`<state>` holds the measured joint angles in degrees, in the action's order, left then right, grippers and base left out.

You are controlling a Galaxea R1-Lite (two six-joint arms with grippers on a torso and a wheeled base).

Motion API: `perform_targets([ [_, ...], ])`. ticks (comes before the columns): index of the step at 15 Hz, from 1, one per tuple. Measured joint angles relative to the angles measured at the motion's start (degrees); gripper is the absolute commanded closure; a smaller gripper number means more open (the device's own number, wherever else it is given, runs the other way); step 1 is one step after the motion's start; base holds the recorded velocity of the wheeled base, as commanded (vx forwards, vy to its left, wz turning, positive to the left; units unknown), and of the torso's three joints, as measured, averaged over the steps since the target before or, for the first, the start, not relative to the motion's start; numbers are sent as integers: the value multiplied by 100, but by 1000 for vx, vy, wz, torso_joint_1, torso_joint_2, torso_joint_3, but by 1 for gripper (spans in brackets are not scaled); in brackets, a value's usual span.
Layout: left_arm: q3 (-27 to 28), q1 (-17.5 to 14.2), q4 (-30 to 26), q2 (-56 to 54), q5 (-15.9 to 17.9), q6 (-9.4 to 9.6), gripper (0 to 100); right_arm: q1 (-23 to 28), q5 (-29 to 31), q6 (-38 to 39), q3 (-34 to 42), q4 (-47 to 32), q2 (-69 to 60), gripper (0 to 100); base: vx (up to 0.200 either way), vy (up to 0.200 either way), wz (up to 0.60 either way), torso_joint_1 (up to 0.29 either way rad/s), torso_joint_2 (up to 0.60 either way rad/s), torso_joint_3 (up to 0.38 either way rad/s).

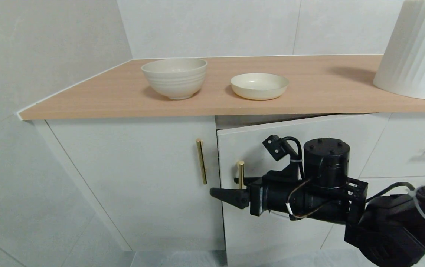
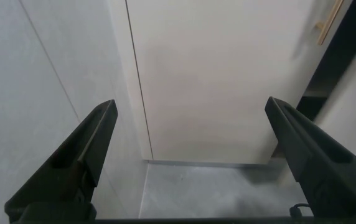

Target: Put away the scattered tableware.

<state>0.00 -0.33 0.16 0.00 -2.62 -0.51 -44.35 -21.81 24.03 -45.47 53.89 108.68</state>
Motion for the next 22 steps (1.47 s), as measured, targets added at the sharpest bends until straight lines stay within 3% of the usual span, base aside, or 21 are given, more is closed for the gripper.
perform_targets([
  [5,0,0,-2,0,2,49,0,-449,-250,-16,807,5,-590,0,0,0,0,0,0,0],
  [8,0,2,0,0,0,11,0,-474,-853,-6,1345,33,-951,0,0,0,0,0,0,0],
  [13,149,2,-16,0,62,94,0,-505,-1002,0,1869,55,-1336,0,0,0,0,0,0,0],
  [16,1078,68,-640,256,522,73,0,-516,-991,9,2147,57,-1538,0,0,0,0,0,0,0],
  [18,1723,112,-946,807,1058,20,0,-516,-985,16,2230,40,-1626,0,0,0,0,0,0,0],
  [21,2588,143,-1107,2022,1808,-261,0,-507,-985,22,2269,22,-1694,0,0,0,0,0,0,0],
  [22,2855,148,-1124,2469,2078,-328,100,-505,-985,22,2276,22,-1698,0,0,0,0,0,0,0],
])
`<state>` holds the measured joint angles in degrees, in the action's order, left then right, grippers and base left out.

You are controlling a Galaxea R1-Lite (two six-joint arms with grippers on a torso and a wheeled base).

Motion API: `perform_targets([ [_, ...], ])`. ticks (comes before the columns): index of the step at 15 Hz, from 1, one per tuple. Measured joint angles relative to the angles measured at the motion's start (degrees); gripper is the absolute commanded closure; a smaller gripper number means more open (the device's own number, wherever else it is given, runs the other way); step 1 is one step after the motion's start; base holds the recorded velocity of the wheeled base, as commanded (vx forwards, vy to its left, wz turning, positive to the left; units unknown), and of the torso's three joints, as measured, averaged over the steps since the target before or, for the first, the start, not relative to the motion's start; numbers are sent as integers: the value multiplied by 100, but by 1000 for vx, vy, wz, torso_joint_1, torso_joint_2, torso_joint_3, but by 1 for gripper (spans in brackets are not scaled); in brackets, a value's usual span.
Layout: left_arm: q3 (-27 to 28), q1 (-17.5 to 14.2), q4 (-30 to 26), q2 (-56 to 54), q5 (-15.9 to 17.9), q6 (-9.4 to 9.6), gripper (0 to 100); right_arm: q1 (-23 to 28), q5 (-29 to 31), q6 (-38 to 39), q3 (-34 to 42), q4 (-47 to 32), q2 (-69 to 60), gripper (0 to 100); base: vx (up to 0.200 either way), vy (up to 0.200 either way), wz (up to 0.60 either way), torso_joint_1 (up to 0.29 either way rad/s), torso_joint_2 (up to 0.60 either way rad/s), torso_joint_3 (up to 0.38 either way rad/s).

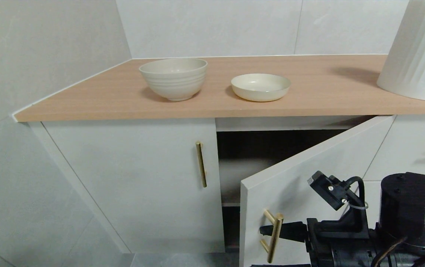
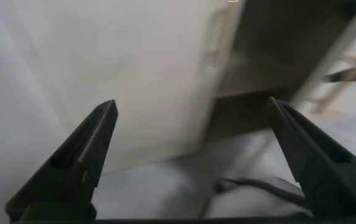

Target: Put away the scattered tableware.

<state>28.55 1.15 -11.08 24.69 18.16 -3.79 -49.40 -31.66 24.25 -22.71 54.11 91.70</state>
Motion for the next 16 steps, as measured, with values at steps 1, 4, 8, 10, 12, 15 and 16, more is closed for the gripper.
perform_targets([
  [1,260,12,-13,469,307,-56,100,0,-4,-2,0,-1,0,0,0,0,0,0,0,0],
  [4,712,351,68,1669,885,-118,100,0,-11,-5,4,-1,2,0,0,0,0,0,0,0],
  [8,841,1783,928,3074,1052,-215,100,1,-15,-6,4,-4,4,0,0,0,0,0,0,0],
  [10,824,2377,1768,3857,1065,-373,100,4,-20,-13,-2,-6,11,0,0,0,0,0,0,0],
  [12,642,2812,3131,4662,1063,-529,100,4,-20,-16,-7,-9,22,0,0,0,0,0,0,0],
  [15,110,3165,5425,5853,1057,-940,100,4,-20,-17,0,-4,26,0,0,0,0,0,0,0],
  [16,5,3226,5892,6222,1050,-991,100,4,-20,-17,0,-1,28,0,0,0,0,0,0,0],
])
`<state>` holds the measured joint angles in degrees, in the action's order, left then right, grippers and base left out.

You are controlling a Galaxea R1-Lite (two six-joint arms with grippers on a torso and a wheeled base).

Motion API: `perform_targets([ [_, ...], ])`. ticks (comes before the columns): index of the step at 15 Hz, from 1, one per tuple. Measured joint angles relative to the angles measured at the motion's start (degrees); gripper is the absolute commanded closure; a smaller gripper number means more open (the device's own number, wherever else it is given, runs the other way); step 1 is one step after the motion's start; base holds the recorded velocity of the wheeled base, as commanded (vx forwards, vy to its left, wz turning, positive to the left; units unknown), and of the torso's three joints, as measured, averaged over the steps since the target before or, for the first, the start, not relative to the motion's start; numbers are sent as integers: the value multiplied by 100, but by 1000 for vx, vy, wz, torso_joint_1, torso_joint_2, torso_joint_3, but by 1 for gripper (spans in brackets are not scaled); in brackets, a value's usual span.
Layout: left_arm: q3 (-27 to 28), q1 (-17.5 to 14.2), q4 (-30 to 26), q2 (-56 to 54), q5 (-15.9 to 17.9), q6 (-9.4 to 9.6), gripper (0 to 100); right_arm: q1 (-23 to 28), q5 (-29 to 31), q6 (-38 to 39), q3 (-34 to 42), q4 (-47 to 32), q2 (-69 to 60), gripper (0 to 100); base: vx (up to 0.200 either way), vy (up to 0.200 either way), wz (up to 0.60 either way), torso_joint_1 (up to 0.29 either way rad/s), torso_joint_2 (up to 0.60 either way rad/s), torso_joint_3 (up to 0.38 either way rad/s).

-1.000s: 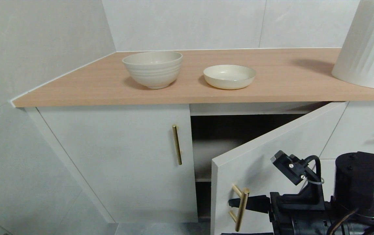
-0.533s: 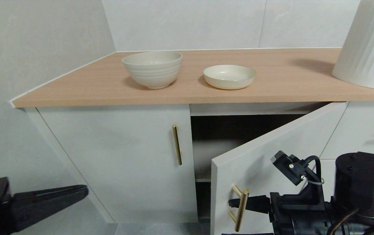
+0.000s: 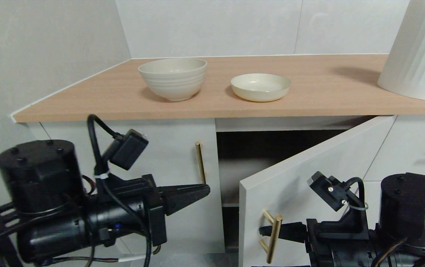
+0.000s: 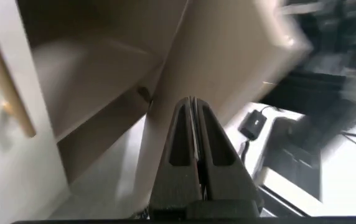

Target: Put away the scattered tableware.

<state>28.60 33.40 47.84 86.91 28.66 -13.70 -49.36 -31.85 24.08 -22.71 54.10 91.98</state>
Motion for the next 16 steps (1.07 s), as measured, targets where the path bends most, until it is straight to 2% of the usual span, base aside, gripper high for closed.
perform_targets([
  [2,-116,163,1006,778,-23,-50,100,0,0,0,2,0,5,0,0,0,0,0,0,0],
  [4,-151,311,2076,1452,-223,-80,100,0,0,-7,4,1,5,0,0,0,0,0,0,0],
  [5,-140,386,2228,1665,-321,-85,100,0,0,-10,9,1,5,0,0,0,0,0,0,0],
  [8,-33,634,2267,2022,-412,-88,100,11,2,-27,11,17,57,0,0,0,0,0,0,0],
  [13,218,808,2299,2337,-524,-66,100,102,-13,-38,-2,48,118,0,0,0,0,0,0,0],
  [16,338,945,2253,2393,-524,-80,100,389,-17,20,130,357,72,0,0,0,0,0,0,0],
])
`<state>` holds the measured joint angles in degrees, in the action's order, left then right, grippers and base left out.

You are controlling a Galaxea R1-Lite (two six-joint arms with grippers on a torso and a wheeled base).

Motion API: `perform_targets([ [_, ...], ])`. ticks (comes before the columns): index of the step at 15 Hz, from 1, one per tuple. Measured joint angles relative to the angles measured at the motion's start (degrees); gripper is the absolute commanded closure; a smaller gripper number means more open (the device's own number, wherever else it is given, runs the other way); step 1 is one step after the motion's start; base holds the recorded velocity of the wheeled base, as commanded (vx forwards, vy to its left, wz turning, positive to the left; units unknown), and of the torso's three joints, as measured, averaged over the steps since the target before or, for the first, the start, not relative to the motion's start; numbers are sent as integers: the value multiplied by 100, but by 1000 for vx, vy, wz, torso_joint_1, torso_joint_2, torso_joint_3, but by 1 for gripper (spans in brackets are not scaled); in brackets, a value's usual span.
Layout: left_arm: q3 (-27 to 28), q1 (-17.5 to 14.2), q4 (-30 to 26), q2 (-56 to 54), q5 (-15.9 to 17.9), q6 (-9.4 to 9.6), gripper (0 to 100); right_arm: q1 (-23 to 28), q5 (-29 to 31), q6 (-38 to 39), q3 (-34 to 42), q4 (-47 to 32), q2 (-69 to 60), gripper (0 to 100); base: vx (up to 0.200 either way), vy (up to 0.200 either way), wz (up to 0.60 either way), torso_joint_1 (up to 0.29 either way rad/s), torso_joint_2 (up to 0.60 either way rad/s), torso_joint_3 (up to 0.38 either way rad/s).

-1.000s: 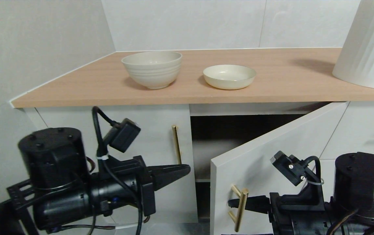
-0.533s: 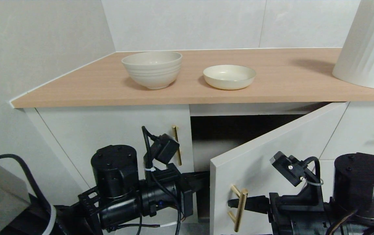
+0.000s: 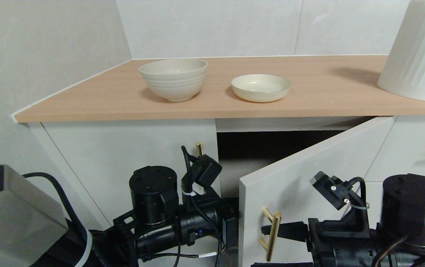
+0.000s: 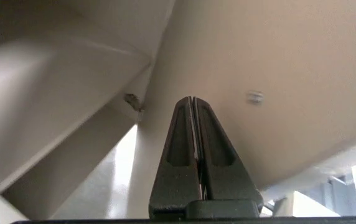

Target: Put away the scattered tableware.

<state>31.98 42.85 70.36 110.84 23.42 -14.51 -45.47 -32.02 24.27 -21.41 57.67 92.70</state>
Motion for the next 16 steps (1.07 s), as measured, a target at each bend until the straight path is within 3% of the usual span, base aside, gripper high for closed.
perform_targets([
  [6,52,222,26,228,-205,-11,100,488,547,-20,538,139,-557,0,0,0,0,0,0,0],
  [13,49,332,-128,138,-297,-13,100,578,660,16,768,112,-1451,0,0,0,0,0,0,0],
  [16,126,360,-156,134,-315,-13,100,578,663,13,769,112,-1660,0,-200,0,0,7,2,4],
])
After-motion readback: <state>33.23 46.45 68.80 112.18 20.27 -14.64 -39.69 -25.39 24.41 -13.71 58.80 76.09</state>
